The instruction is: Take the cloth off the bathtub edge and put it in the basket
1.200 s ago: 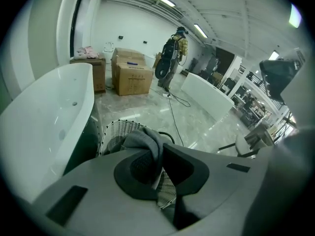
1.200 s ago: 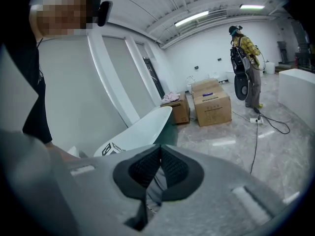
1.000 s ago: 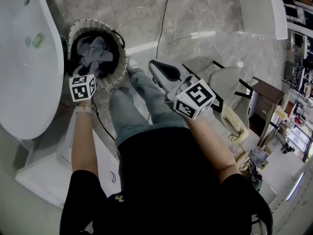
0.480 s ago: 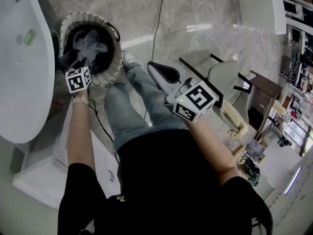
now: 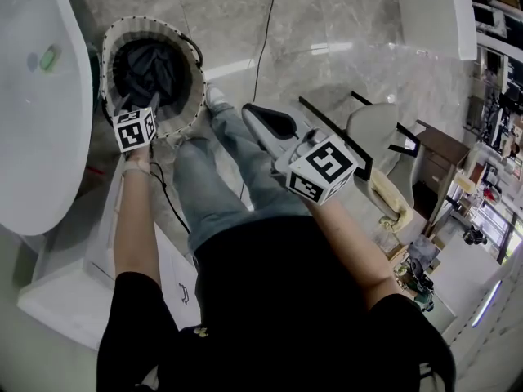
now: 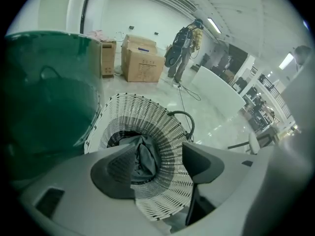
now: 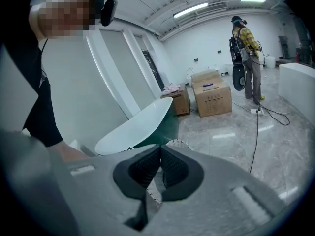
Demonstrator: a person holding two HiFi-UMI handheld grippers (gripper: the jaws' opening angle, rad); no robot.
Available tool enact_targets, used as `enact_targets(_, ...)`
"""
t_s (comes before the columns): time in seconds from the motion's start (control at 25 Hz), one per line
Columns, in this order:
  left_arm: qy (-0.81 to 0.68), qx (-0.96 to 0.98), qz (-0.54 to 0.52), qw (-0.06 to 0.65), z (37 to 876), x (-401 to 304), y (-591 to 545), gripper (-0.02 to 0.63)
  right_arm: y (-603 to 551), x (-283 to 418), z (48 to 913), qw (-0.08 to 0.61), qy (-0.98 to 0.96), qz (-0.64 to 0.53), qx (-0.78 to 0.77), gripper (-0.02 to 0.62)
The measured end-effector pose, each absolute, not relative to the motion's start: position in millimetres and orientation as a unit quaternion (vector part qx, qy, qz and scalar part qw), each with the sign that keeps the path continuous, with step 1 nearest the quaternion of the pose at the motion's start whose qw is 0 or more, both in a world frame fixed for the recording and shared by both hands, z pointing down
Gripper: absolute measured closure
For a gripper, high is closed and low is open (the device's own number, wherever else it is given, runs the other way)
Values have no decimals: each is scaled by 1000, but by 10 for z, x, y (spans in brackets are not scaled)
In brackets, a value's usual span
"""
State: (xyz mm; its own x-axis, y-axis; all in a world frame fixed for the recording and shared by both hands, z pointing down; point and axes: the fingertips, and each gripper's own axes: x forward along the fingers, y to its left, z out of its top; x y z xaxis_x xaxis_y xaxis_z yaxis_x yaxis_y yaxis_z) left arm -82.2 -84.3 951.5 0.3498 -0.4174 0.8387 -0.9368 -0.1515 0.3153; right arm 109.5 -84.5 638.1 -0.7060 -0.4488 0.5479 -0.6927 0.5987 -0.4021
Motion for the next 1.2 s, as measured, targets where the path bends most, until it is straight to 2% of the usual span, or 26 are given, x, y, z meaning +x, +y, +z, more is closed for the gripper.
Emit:
enact_targets(0.48,-493,713,281,412,8944,-958,-829,309,-868,880,6020,185,-887,287,312,598)
enact_targets(0.64,-504,724,253,397,8487,-981,-863,405,-885,795,5794,177,-894,276,305,598)
enact_targets(0.72,-520,726,237,383,8213,-1019,-883,539,-880,759,5680,172,-897,272,303,598)
enact_targets(0.8,-530,730,221,370,7949,-1040,-907,582,-891,721,5577,167,-900,268,301,598)
enact_targets(1.2,-517,757,175,359,6811,-1004,-851,592,-939,483,5038,146,-921,241,270,598)
